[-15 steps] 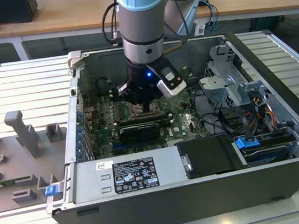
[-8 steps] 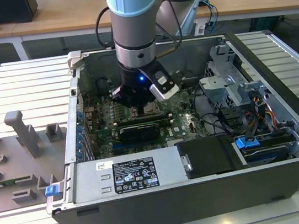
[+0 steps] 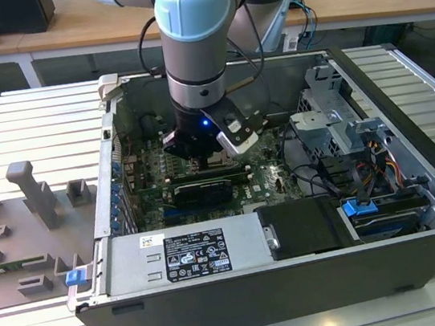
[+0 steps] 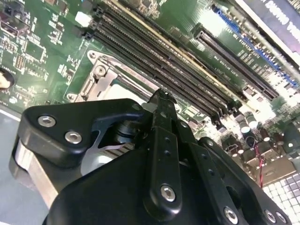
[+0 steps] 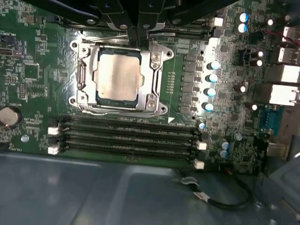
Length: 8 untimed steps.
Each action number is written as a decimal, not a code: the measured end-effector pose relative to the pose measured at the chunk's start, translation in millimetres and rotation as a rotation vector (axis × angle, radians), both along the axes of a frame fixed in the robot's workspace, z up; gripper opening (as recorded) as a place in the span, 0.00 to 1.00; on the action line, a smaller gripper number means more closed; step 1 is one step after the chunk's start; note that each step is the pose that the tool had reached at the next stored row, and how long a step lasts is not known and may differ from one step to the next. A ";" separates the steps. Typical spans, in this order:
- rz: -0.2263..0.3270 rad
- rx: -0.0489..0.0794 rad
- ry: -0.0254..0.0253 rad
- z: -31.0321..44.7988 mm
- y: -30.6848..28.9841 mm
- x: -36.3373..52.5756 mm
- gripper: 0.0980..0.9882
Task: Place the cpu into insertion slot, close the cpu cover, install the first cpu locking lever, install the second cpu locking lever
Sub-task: 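Install the second cpu locking lever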
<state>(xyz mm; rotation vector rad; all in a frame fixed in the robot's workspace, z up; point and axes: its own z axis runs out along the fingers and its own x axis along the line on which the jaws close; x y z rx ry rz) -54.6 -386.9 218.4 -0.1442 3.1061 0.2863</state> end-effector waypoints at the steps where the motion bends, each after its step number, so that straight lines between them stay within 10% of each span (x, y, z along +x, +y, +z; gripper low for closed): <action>1: 0.000 0.004 0.0000 -0.1 -1.5 -1.1 0.01; 8: 0.022 0.041 0.0002 -2.1 -10.4 -10.5 0.01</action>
